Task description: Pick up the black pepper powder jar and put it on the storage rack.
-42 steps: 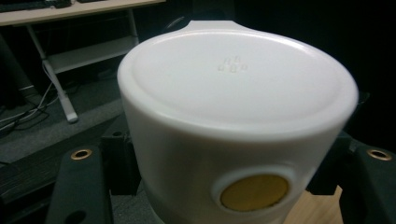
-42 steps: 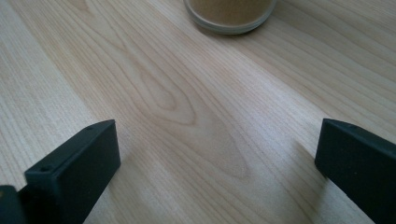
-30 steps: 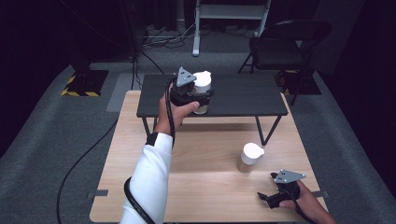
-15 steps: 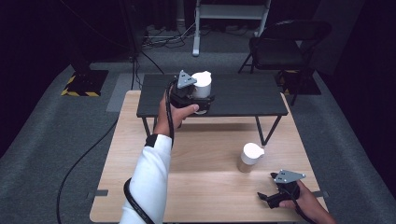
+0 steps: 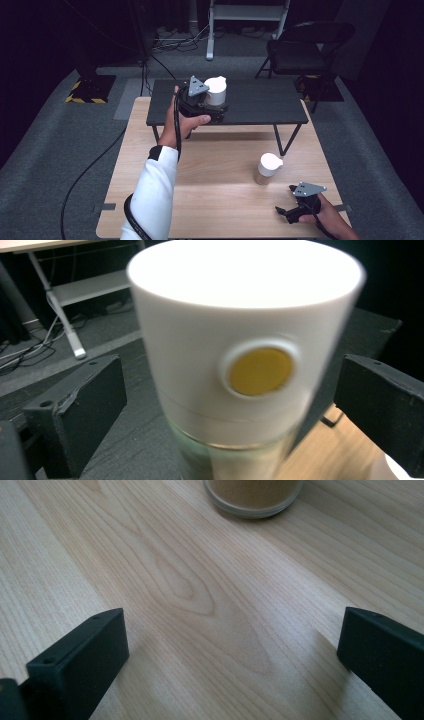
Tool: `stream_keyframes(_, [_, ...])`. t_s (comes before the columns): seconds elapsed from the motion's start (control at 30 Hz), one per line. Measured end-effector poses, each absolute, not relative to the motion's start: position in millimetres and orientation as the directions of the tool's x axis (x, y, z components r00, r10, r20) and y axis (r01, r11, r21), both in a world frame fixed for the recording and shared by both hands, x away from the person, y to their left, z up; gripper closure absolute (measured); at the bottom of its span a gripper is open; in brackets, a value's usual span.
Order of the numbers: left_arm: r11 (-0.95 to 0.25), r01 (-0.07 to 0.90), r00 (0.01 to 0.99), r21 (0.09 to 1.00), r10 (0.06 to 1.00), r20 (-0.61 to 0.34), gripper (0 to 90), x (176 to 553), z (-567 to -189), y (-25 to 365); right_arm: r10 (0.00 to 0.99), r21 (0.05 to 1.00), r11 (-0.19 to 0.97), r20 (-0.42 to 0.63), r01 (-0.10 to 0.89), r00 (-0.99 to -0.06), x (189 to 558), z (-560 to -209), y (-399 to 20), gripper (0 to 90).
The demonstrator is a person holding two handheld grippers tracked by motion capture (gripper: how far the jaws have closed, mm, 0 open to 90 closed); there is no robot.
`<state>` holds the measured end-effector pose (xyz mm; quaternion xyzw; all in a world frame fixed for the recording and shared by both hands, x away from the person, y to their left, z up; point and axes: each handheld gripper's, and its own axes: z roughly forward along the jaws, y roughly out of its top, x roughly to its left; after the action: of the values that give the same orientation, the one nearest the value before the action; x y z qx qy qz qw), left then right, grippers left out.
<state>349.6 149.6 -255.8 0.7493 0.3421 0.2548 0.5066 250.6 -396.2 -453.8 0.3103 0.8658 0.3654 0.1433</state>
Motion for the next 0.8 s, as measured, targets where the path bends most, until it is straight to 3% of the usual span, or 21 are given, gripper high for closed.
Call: stream_keyframes(0.8, [-0.335,0.214,0.638,0.918,0.76,0.129,0.3,308,-252,171,0.643,0.722,0.54,-0.022,0.433,-0.766,250,-454,-396,0.0])
